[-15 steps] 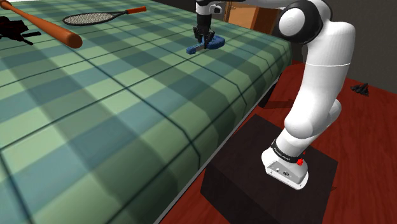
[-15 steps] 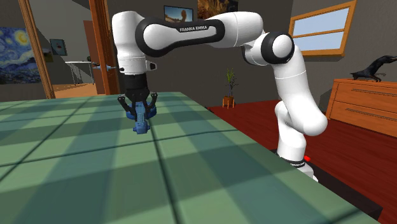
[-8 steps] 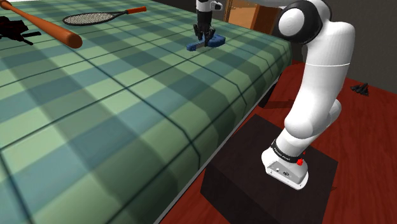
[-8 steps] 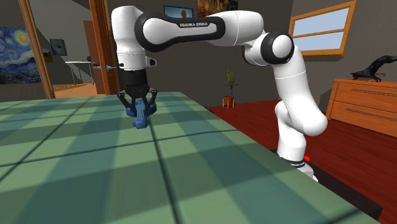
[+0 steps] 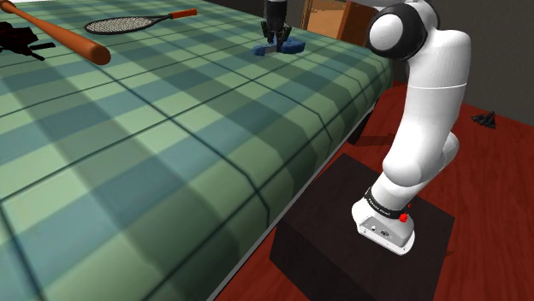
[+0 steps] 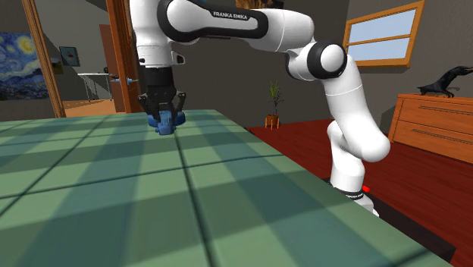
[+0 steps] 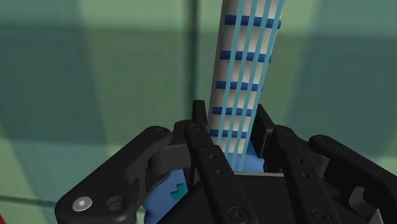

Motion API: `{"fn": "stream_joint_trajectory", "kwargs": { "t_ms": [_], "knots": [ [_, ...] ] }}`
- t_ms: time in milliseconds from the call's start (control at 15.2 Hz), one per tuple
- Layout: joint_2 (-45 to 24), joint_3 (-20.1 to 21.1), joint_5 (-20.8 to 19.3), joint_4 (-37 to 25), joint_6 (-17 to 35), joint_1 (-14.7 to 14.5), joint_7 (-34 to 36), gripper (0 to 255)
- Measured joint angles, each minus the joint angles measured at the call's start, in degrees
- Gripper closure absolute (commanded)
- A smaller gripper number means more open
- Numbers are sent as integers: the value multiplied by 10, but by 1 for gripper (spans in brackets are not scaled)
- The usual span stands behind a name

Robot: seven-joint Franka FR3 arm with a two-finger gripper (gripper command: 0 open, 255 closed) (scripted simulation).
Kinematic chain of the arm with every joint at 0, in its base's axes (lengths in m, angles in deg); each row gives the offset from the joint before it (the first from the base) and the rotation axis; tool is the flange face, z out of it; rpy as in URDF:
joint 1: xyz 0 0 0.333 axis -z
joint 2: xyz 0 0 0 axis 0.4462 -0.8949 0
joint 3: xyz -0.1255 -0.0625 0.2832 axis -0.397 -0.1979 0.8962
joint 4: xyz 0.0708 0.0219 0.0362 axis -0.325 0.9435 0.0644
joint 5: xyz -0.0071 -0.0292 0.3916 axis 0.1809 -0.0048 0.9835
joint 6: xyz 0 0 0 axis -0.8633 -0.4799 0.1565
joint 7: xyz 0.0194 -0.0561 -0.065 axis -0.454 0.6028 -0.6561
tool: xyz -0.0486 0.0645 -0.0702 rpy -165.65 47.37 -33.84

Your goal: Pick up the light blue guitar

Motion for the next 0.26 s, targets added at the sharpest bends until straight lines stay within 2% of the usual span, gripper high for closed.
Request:
{"fn": "stream_joint_trajectory", "kwargs": {
  "t_ms": [264],
  "knots": [
    [-13,0,-2,-49,-36,-4,0,255]
  ]
}}
